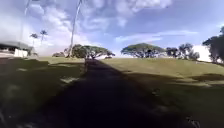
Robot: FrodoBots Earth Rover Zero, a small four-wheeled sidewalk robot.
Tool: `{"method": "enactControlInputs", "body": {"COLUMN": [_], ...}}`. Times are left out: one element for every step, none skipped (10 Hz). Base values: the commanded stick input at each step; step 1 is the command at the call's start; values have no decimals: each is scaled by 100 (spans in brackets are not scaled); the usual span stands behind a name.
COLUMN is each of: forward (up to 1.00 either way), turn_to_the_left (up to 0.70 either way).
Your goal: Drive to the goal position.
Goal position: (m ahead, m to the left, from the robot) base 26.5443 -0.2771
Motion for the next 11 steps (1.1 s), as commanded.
{"method": "enactControlInputs", "body": {"forward": [70, 70, 70, 70, 70, 70, 70, 70, 70, 70, 70], "turn_to_the_left": [0, 0, 0, 0, 0, 0, 0, 0, 0, 0, 0]}}
